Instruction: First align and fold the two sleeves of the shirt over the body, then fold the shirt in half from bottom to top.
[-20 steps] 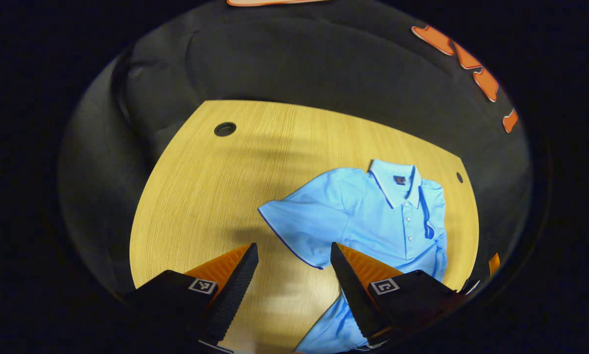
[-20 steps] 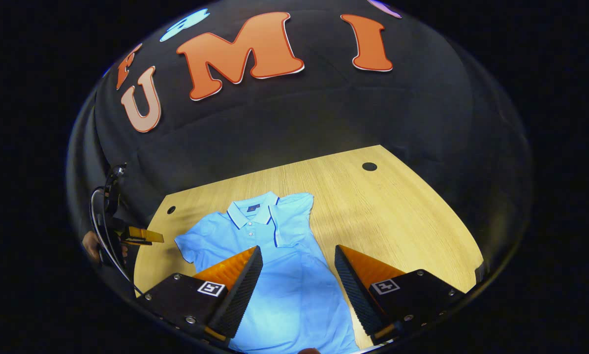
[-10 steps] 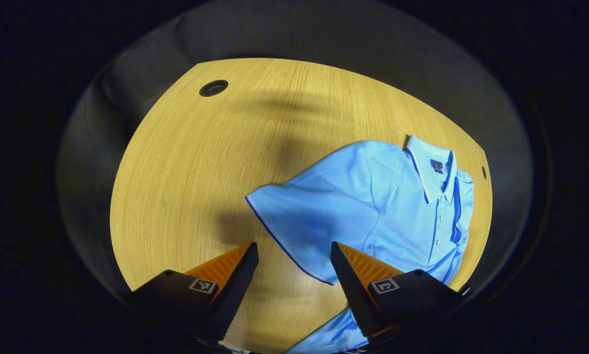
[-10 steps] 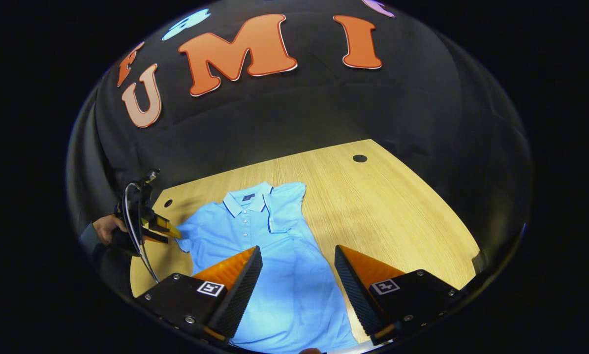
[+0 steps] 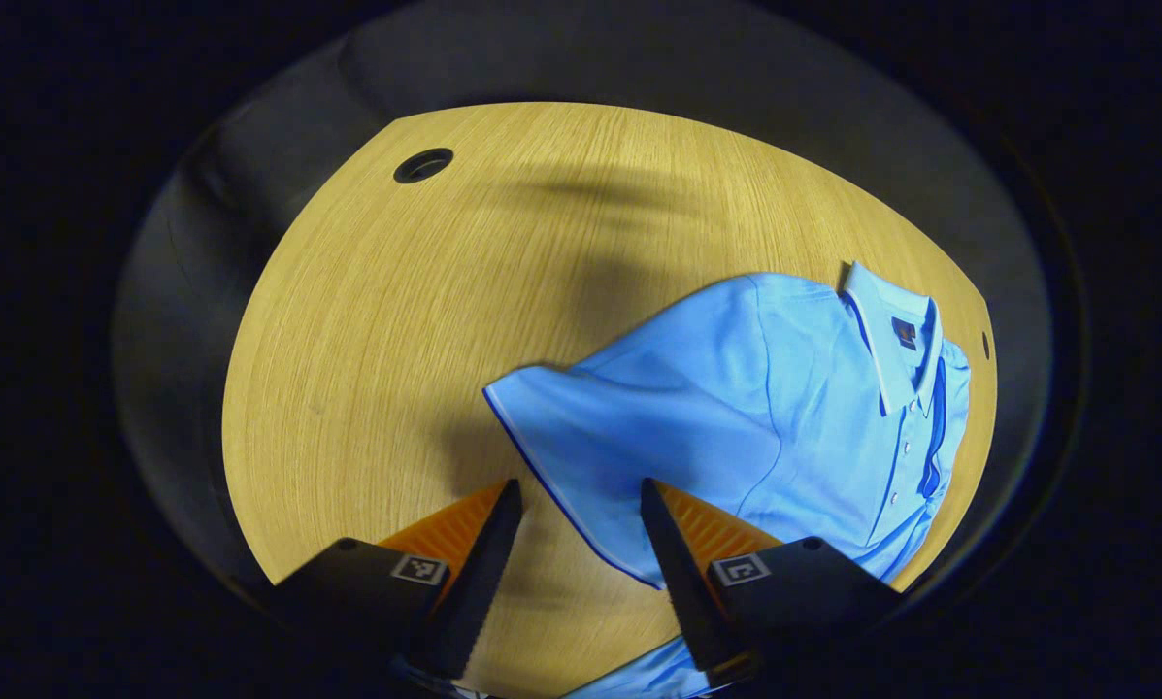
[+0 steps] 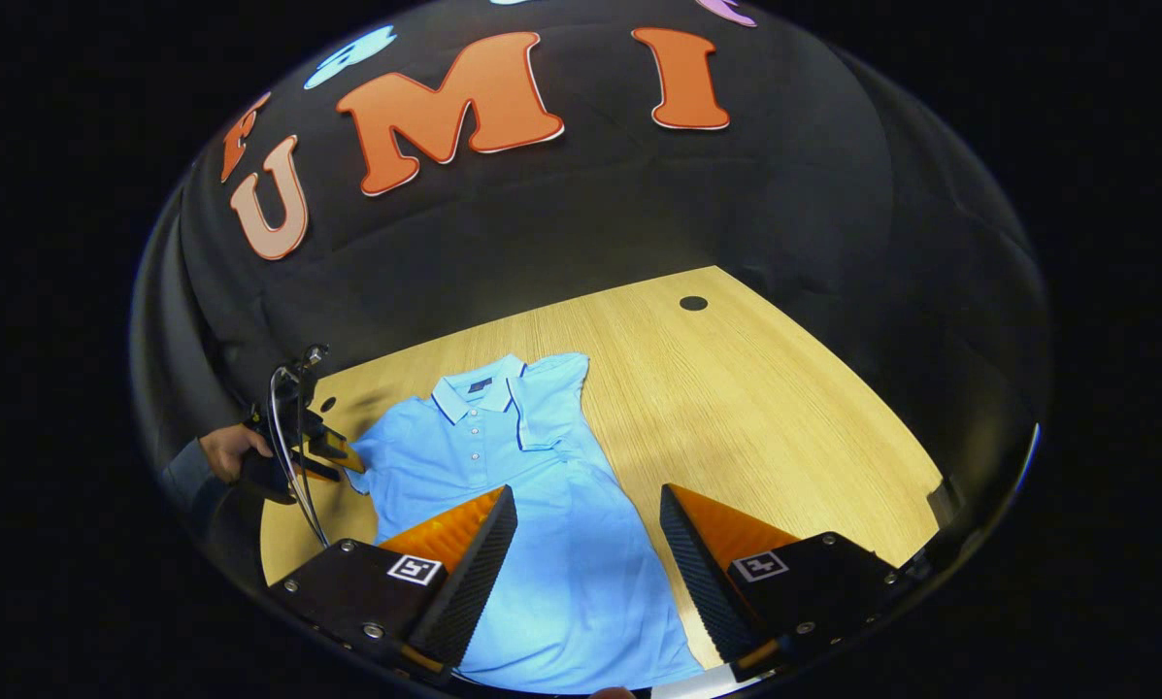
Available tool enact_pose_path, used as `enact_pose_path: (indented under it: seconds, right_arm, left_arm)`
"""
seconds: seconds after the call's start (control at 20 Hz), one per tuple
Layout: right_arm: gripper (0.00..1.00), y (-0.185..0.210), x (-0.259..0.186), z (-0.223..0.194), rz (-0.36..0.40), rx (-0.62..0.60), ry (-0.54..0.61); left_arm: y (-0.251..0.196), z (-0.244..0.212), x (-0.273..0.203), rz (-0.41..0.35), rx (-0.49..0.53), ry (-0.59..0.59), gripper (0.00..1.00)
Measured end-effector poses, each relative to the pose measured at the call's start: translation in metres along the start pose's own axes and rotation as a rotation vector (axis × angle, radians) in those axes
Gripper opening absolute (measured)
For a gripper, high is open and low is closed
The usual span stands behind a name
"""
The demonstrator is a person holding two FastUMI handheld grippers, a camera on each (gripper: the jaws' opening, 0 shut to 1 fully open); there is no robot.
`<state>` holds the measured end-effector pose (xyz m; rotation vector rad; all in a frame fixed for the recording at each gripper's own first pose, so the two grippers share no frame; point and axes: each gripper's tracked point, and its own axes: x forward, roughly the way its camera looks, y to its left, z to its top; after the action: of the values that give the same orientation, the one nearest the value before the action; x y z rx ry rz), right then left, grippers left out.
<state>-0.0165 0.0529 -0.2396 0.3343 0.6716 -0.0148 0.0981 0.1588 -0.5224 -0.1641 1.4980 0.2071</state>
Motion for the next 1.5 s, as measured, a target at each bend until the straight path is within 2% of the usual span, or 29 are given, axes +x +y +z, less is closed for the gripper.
enact_pose_path:
  seconds: [0.15, 0.2, 0.3, 0.45, 0.65, 1.0, 1.2, 1.35, 1.45, 1.5]
  right_arm:
    - [0.93, -0.004, 0.002, -0.005, -0.005, 0.022, 0.008]
    - [0.93, -0.005, 0.002, -0.006, -0.007, 0.023, 0.013]
    - [0.93, -0.007, 0.000, -0.007, -0.006, 0.033, 0.011]
    - [0.93, -0.018, -0.004, -0.007, -0.018, 0.049, 0.003]
    - [0.93, -0.032, -0.006, -0.011, -0.040, 0.075, 0.020]
    - [0.93, -0.046, -0.015, -0.017, -0.068, 0.102, 0.039]
    - [0.93, -0.054, -0.020, -0.015, -0.084, 0.119, 0.037]
    - [0.93, -0.060, -0.024, -0.015, -0.094, 0.132, 0.036]
    - [0.93, -0.063, -0.026, -0.016, -0.102, 0.141, 0.036]
    - [0.93, -0.064, -0.027, -0.016, -0.106, 0.145, 0.038]
  left_arm:
    - [-0.012, 0.003, -0.001, -0.025, 0.005, -0.012, 0.38]
    - [-0.013, 0.003, 0.000, -0.025, 0.004, -0.012, 0.20]
    - [-0.016, 0.004, 0.000, -0.049, 0.008, -0.022, 0.12]
    - [-0.026, 0.011, -0.012, -0.109, 0.029, -0.061, 0.12]
    - [-0.042, 0.032, -0.038, -0.140, 0.125, -0.148, 0.11]
    - [-0.110, 0.053, -0.063, -0.245, 0.257, -0.261, 0.11]
    - [-0.143, 0.057, -0.066, -0.258, 0.315, -0.277, 0.11]
    - [-0.170, 0.056, -0.071, -0.316, 0.341, -0.282, 0.17]
    - [-0.195, 0.048, -0.077, -0.413, 0.347, -0.279, 0.27]
    - [-0.202, 0.042, -0.079, -0.441, 0.346, -0.266, 0.35]
